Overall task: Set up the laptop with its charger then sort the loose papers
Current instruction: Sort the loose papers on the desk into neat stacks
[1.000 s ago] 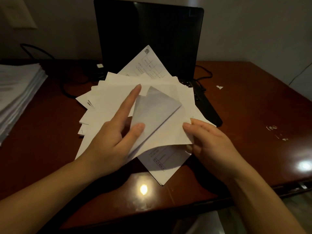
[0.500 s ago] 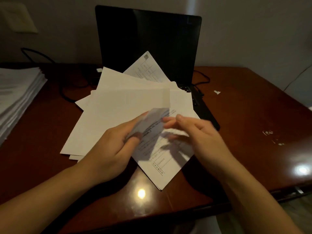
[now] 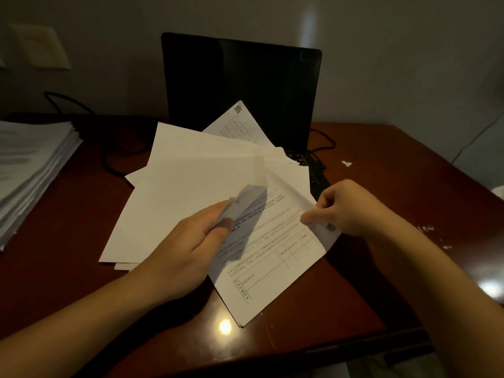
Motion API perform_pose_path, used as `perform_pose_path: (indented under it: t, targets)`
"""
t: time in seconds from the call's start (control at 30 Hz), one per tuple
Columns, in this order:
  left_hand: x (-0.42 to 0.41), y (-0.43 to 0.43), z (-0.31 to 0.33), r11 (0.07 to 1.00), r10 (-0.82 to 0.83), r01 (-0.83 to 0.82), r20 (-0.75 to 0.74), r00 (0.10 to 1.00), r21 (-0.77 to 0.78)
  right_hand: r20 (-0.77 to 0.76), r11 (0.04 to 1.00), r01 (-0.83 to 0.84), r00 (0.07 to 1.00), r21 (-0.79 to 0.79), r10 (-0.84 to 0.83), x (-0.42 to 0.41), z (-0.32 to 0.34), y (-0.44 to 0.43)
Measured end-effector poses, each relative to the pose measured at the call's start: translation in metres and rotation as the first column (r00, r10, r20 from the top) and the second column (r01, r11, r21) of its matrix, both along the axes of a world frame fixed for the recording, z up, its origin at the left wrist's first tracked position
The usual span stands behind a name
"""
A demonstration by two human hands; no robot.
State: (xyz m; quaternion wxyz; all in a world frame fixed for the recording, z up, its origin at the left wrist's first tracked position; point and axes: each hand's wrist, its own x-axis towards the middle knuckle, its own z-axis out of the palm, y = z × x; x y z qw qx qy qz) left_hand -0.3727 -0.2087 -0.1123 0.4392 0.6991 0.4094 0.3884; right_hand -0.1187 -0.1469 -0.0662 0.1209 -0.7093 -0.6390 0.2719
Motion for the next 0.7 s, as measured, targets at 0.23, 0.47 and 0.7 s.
perform_pose_path:
  t: [0.23, 0.47, 0.7]
  targets:
    - [0.003, 0.004, 0.010, 0.989, -0.024, 0.092, -0.482, 0.876, 0.118, -0.045, 0.999, -0.029, 0.999, -0.017, 0.029, 0.008, 0.006, -0.016]
    - [-0.065, 0.043, 0.032, 0.815, 0.553, -0.579, -0.299, 0.778, 0.004, -0.484, 0.999, 0.037, 0.874, -0.037, -0.050, 0.021, 0.000, -0.030]
    - [-0.117, 0.052, 0.029, 0.701, 0.549, -0.474, -0.022, 0.836, -0.533, -0.631, 0.997, 0.070, 0.775, 0.035, -0.033, 0.011, -0.014, -0.032]
